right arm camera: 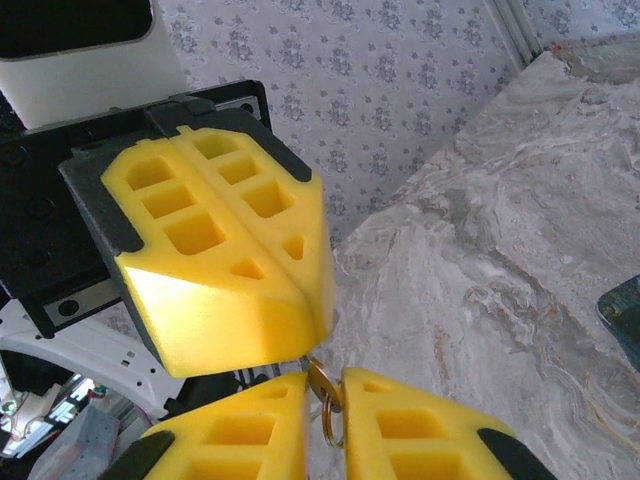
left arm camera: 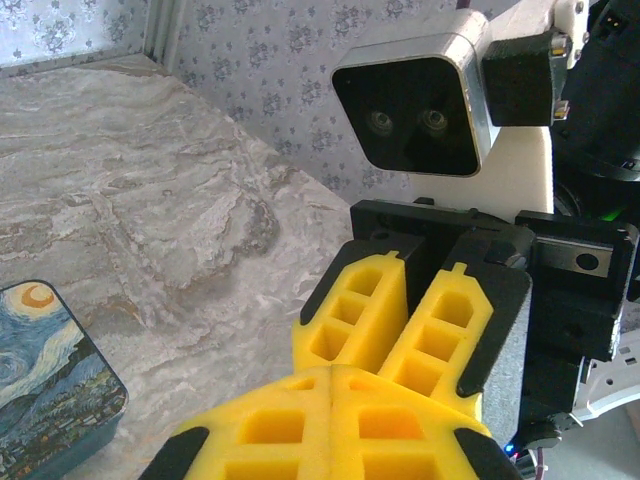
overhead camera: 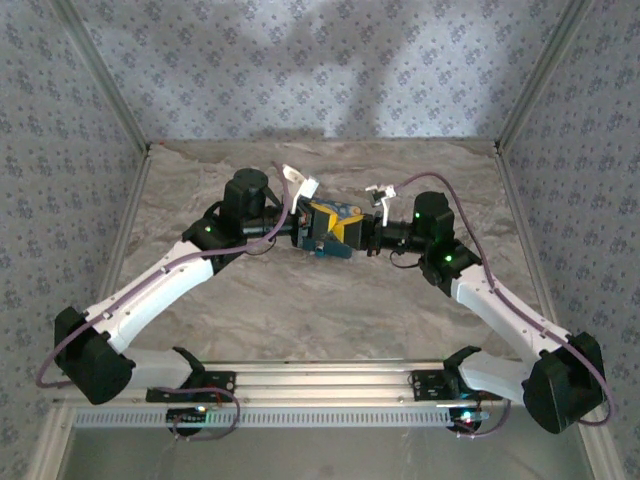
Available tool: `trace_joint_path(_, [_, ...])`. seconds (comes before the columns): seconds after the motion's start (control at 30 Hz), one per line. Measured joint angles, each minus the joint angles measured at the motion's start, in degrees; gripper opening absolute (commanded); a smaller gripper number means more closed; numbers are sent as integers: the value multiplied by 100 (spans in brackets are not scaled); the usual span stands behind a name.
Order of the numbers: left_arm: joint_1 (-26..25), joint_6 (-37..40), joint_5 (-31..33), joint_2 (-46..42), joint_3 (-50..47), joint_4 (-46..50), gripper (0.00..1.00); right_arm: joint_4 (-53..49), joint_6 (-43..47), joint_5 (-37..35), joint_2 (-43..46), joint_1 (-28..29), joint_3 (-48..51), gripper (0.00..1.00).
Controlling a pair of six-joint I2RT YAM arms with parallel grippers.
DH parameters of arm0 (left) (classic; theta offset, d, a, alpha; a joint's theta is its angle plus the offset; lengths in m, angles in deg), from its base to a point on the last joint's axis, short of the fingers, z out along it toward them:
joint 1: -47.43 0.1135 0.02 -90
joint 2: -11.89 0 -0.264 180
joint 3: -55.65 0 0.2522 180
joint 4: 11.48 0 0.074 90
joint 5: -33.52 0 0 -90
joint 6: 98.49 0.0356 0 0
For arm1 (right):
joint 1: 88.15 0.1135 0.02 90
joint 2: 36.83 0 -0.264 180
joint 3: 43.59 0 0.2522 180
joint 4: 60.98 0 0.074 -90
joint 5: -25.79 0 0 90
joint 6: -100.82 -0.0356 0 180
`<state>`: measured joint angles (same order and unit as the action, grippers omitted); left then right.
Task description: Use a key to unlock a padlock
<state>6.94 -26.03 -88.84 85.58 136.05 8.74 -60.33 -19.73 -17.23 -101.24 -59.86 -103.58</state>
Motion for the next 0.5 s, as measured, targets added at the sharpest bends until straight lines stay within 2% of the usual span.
trace_joint_path(0.2, [7, 17, 2, 0, 0, 61, 0, -109, 72, -2, 2, 0, 0, 4])
trace_joint_path(0.3, [4, 17, 9, 0, 0, 111, 7, -168, 107, -4, 4, 0, 0, 1])
trace_joint_path(0.4, [4, 35, 28, 0, 0, 118, 18, -238, 120, -31, 35, 4, 0, 0])
trace_joint_path(0.5, [4, 70, 96, -20, 0, 109, 37, -343, 151, -114, 63, 4, 0, 0])
